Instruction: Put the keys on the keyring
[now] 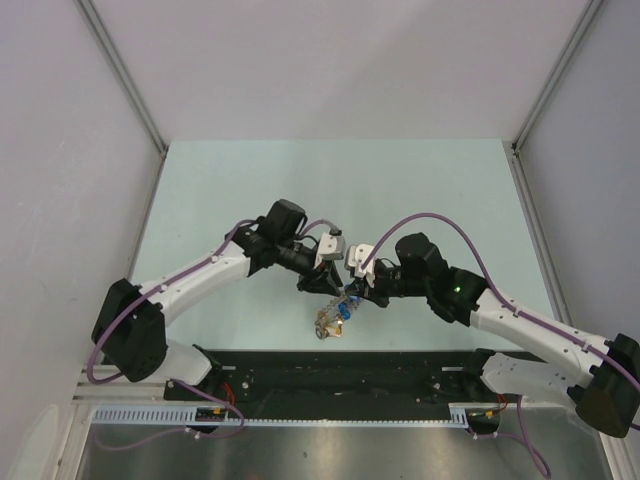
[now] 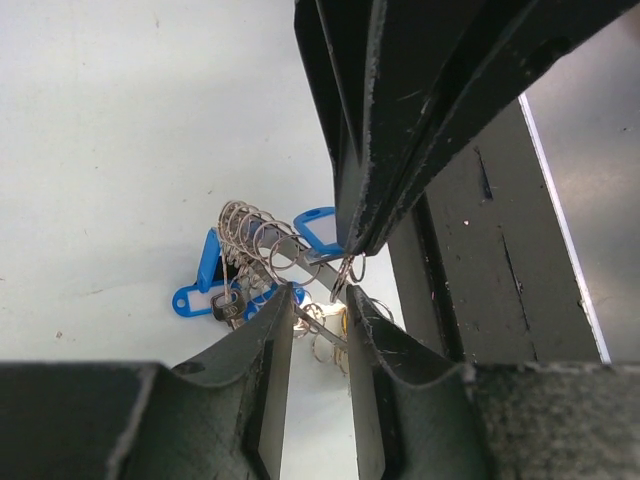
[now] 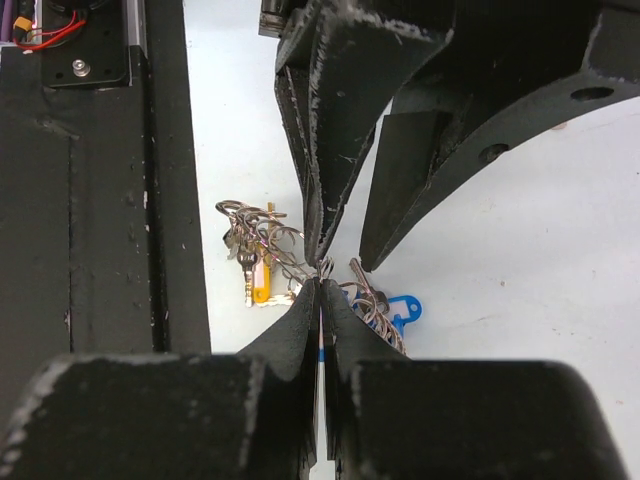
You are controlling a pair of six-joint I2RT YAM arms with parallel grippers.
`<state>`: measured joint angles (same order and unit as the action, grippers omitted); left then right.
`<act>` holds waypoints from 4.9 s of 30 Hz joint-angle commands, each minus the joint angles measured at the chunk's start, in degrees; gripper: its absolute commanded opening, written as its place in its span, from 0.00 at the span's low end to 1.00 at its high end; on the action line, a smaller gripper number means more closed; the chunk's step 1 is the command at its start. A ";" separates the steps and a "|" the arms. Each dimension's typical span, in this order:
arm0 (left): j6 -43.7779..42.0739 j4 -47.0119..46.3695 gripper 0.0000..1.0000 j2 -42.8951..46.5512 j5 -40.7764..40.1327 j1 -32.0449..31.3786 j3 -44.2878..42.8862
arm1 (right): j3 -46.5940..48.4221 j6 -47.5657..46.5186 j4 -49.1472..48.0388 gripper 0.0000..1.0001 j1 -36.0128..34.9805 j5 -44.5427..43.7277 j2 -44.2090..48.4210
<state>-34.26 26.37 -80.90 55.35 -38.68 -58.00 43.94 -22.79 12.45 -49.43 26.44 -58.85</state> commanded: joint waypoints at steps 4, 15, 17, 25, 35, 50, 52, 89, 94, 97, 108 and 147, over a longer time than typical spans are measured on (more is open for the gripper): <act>-3.09 2.63 0.29 -1.18 2.48 -0.52 -2.82 | 2.64 -0.33 -1.72 0.00 -0.40 0.99 1.90; -2.04 0.79 0.24 -0.92 4.32 -1.14 -2.65 | 2.64 -0.24 -1.81 0.00 -0.49 1.07 1.46; -1.86 0.53 0.23 -0.92 4.67 -1.23 -2.56 | 2.64 -0.15 -1.90 0.00 -0.41 1.07 1.46; -0.99 -0.26 0.05 -0.66 5.12 -1.49 -2.12 | 2.73 -0.15 -1.38 0.00 -0.49 0.72 1.54; 11.92 -12.80 0.00 7.76 -0.42 0.70 3.32 | 2.55 -0.42 3.72 0.00 -0.41 -6.13 6.64; 48.13 -54.31 0.00 24.38 -19.22 0.71 25.54 | -0.61 2.92 -3.74 0.00 -1.99 -5.08 5.50; 49.20 -57.20 0.00 25.53 -22.38 0.27 27.14 | -1.14 3.53 -6.46 0.00 -2.16 -4.82 5.15; 12.14 -15.43 0.68 24.32 -10.54 4.66 14.07 | 2.64 -4.20 -6.12 0.00 -2.34 -3.41 0.84; -2.18 -2.92 0.68 15.44 -4.22 4.66 4.76 | 2.73 -4.46 -5.50 0.00 -2.34 -3.41 1.28; -7.38 4.37 0.60 9.82 1.74 4.66 -0.25 | 2.81 -4.37 -5.59 0.00 -2.34 -3.23 0.93; -12.23 13.88 0.41 -1.10 3.80 0.62 -7.22 | 2.90 -4.20 -5.50 0.00 -2.69 -2.53 0.67; -5.04 5.56 0.00 1.97 10.39 -0.87 -3.45 | 2.99 -3.41 -2.70 0.00 -3.13 -5.77 1.81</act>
<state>-42.13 34.74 -82.81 55.57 -38.87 -62.96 43.94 -26.61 10.13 -52.07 22.63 -58.54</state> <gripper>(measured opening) 0.010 0.007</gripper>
